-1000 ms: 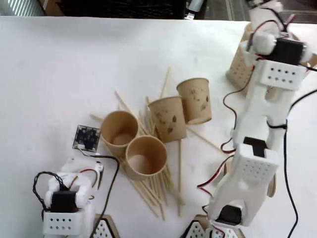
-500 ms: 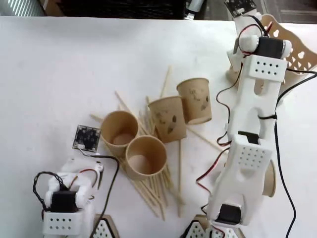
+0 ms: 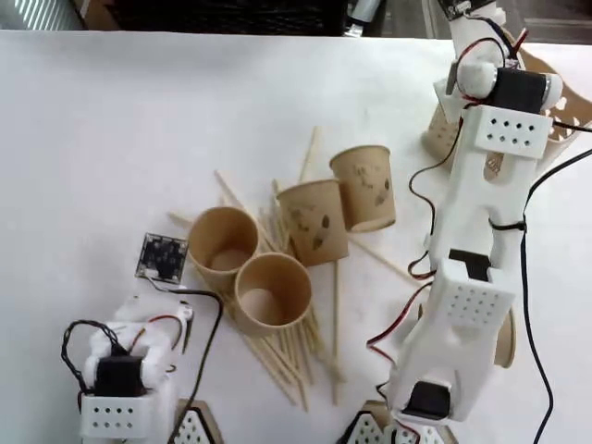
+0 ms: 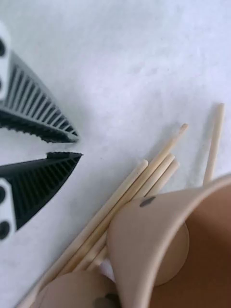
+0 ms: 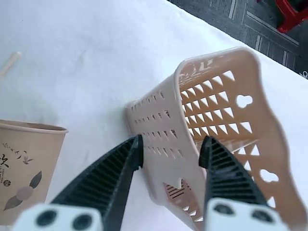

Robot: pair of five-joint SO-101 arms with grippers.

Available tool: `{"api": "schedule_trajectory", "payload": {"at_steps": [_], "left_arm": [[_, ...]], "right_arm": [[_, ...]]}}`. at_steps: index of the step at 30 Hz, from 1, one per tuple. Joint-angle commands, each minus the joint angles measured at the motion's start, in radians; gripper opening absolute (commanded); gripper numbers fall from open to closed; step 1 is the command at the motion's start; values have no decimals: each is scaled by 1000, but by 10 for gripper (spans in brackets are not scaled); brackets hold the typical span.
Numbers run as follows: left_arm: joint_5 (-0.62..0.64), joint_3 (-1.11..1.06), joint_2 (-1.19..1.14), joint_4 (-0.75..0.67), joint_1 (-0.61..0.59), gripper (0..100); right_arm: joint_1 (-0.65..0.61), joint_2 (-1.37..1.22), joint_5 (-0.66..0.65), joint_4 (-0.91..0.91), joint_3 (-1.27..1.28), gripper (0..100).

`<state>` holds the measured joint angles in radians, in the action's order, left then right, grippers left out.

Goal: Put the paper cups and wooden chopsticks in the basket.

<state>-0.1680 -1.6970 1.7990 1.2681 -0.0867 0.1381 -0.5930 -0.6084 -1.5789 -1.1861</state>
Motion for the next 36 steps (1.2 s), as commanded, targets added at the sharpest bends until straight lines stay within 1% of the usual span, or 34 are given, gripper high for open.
{"api": "schedule_trajectory", "payload": {"at_steps": [1,8,13,18,20,22,23,24,28,31,36], "left_arm": [[-5,5,5,8,7,57],[-5,5,5,8,7,57],[-5,5,5,8,7,57],[-5,5,5,8,7,57],[-5,5,5,8,7,57],[-5,5,5,8,7,57],[-5,5,5,8,7,57],[-5,5,5,8,7,57],[-5,5,5,8,7,57],[-5,5,5,8,7,57],[-5,5,5,8,7,57]], "right_arm": [[16,64,8,24,-38,200],[62,-36,5,162,-6,201],[61,-122,0,160,-9,200],[25,-154,-2,104,-9,187],[2,-156,-32,79,-9,130],[-25,-154,-126,51,-9,35],[-38,-151,-169,38,-9,9],[-47,-148,-195,15,-9,27],[-62,-124,-207,-54,-46,21],[-70,-93,-262,-133,-83,20],[-77,-38,-288,-140,-83,20]]}}
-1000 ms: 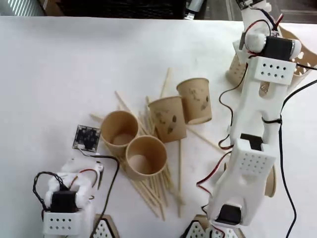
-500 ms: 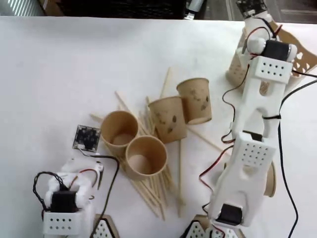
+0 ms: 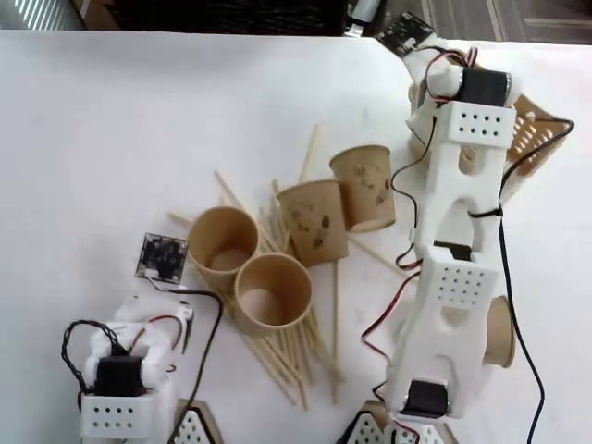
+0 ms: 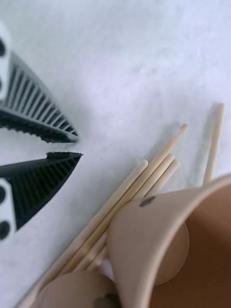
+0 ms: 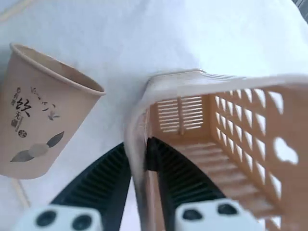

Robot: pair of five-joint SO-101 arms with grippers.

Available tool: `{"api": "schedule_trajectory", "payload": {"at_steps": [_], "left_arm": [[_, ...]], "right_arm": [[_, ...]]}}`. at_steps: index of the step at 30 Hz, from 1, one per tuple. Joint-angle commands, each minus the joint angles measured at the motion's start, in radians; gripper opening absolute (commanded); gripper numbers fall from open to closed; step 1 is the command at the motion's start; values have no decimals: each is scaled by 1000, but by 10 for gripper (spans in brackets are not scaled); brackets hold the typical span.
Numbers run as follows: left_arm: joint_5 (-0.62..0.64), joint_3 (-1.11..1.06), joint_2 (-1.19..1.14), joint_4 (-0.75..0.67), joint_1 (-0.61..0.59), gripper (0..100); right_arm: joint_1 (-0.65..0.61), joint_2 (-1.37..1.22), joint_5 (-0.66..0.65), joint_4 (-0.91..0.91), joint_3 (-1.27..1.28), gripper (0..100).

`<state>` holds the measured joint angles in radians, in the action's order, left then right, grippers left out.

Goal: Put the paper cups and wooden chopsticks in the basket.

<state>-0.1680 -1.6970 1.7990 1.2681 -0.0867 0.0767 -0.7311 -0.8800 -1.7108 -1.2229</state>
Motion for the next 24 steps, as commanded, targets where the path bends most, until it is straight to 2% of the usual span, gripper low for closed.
{"api": "schedule_trajectory", "payload": {"at_steps": [1,7,17,24], "left_arm": [[-5,5,5,8,7,57],[-5,5,5,8,7,57],[-5,5,5,8,7,57],[-5,5,5,8,7,57]], "right_arm": [[-16,110,-29,-8,-37,20],[-35,211,-95,-10,137,20],[-116,506,-238,-8,601,20],[-120,578,-284,-7,697,21]]}}
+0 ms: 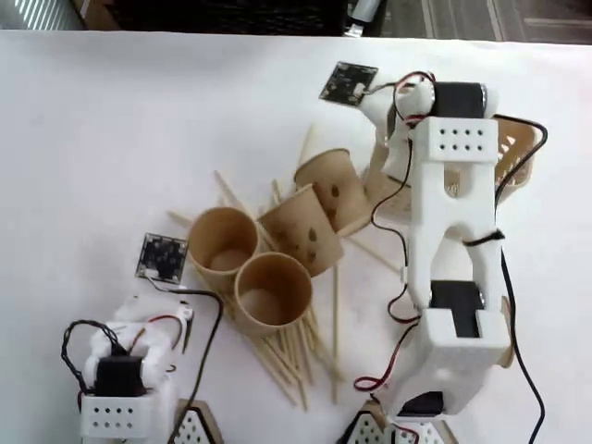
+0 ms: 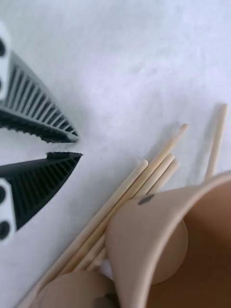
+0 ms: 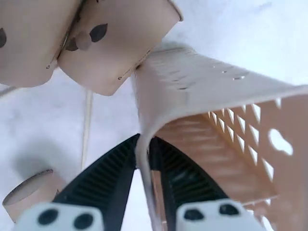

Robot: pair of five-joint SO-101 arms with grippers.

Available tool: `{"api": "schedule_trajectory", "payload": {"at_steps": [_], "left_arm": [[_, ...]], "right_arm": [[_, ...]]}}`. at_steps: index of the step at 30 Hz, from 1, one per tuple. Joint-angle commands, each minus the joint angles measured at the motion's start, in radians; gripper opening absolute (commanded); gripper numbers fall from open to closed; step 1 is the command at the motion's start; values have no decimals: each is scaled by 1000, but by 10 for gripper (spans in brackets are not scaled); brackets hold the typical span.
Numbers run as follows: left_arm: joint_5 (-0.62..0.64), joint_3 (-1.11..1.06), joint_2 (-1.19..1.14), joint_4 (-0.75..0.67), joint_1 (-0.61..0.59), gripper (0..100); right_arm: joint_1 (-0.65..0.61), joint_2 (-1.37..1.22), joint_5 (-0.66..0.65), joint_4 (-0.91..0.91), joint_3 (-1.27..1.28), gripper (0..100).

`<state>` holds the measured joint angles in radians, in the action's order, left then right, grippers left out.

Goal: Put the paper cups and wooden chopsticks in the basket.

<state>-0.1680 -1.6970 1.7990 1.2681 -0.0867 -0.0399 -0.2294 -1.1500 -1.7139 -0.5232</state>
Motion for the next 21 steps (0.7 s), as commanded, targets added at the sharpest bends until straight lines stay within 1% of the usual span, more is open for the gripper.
{"api": "schedule_trajectory", "payload": {"at_steps": [1,3,4,8,10,13,18,21], "left_arm": [[-5,5,5,8,7,57],[-5,5,5,8,7,57],[-5,5,5,8,7,57],[-5,5,5,8,7,57],[-5,5,5,8,7,57],[-5,5,5,8,7,57],[-5,5,5,8,7,57],[-5,5,5,8,7,57]], "right_arm": [[-2,81,-9,-4,-3,22],[2,87,-2,-4,-15,50],[10,94,34,-4,-31,84],[41,128,245,-4,-144,258],[48,151,318,-4,-192,296],[41,206,345,-5,-209,283],[-22,308,419,-7,-207,195],[-68,381,459,-8,-160,183]]}}
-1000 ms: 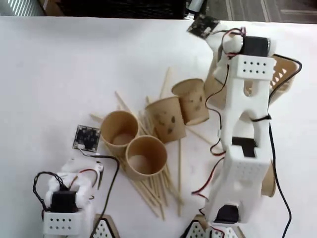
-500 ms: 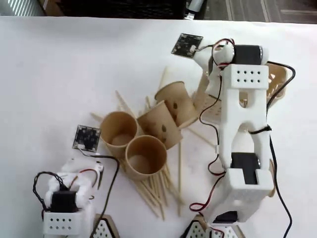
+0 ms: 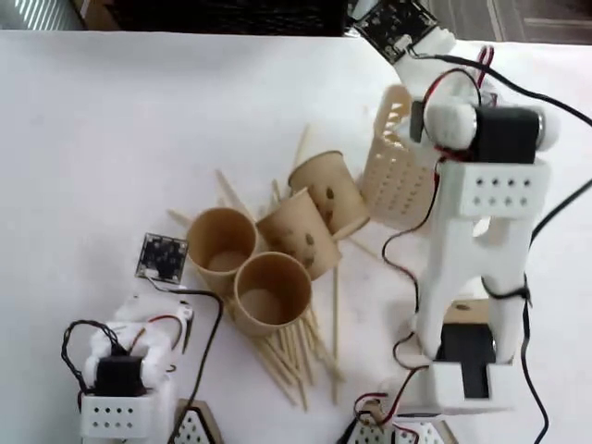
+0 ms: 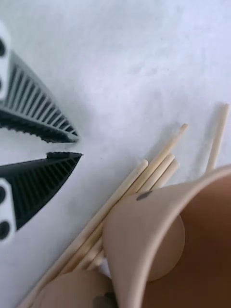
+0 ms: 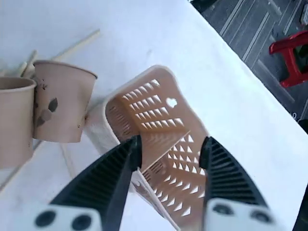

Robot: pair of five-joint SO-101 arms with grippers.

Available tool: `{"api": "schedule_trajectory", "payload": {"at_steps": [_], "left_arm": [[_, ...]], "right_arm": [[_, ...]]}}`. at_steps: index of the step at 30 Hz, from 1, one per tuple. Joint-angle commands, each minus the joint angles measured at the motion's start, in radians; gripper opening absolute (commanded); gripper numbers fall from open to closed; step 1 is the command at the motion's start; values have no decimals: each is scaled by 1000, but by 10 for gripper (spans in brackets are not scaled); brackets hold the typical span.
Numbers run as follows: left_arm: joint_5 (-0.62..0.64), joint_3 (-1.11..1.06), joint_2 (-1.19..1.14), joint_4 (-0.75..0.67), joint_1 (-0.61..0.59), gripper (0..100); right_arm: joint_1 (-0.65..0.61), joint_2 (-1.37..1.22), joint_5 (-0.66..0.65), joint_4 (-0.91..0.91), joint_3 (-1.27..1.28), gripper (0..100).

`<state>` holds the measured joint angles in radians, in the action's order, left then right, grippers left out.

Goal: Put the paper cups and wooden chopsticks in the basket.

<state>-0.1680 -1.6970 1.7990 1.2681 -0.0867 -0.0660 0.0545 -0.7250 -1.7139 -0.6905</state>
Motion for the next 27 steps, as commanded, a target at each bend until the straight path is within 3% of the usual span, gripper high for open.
{"api": "schedule_trajectory", "payload": {"at_steps": [1,10,17,27], "left_arm": [[-5,5,5,8,7,57],[-5,5,5,8,5,59],[-6,32,5,14,1,60],[-6,124,5,8,-352,60]], "right_arm": [[-68,130,40,-8,48,182],[-332,424,153,-5,577,180],[-516,447,351,36,796,183],[-651,447,436,292,1088,181]]}}
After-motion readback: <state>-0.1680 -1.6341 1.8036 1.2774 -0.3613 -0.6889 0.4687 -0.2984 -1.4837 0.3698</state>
